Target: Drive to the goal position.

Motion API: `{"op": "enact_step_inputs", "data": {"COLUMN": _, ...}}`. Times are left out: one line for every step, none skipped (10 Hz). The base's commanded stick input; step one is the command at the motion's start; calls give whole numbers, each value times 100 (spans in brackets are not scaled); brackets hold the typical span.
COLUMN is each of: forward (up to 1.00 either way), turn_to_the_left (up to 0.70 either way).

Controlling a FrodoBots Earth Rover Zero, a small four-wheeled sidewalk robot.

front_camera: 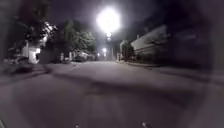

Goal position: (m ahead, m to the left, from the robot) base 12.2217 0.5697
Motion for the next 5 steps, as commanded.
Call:
{"op": "enact_step_inputs", "data": {"forward": 50, "turn_to_the_left": 0}}
{"op": "enact_step_inputs", "data": {"forward": 50, "turn_to_the_left": 0}}
{"op": "enact_step_inputs", "data": {"forward": 50, "turn_to_the_left": 0}}
{"op": "enact_step_inputs", "data": {"forward": 50, "turn_to_the_left": -38}}
{"op": "enact_step_inputs", "data": {"forward": 50, "turn_to_the_left": -50}}
